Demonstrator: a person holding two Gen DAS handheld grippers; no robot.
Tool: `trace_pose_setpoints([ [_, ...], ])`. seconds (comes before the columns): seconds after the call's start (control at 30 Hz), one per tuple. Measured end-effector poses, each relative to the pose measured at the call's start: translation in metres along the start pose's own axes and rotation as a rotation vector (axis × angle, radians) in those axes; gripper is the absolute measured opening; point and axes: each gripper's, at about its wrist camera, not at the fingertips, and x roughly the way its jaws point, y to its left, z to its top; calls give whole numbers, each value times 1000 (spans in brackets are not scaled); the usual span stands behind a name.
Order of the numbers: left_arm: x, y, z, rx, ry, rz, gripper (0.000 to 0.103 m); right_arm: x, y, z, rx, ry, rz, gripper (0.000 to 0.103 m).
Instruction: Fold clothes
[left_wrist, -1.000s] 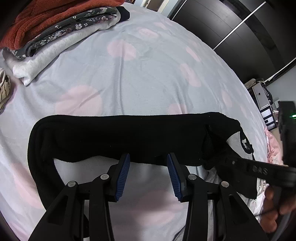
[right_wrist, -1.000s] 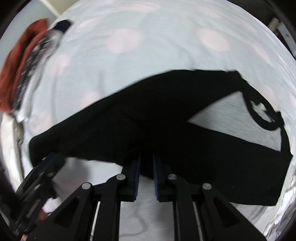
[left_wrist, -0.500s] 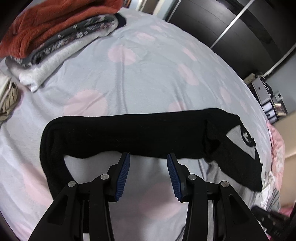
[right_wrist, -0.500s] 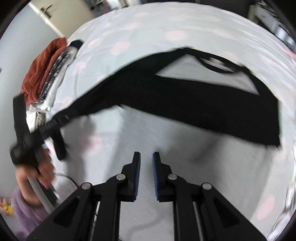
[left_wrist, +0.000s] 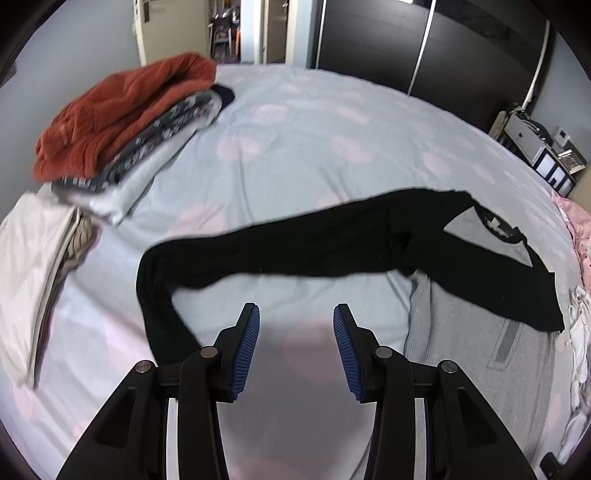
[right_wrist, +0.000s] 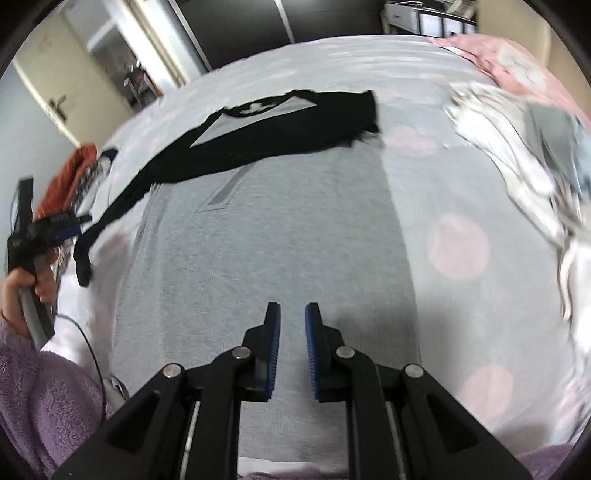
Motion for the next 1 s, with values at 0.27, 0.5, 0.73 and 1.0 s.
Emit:
trace_pose_setpoints([
  [0.27,-13,23,-22,-134,61,75,44,12,-7,-2,42,-5,90,14],
  [0.5,-1,54,-42,-256,192,175,44,10,-11,-5,80,-16,136,14],
  [0.73,40,80,-65,-403,400,173,43,4,-25,-7,162,-26,187,14],
  [1.0,30,69,-63,-332,336,114,7,7,-22,-8,151,-13,180,14],
])
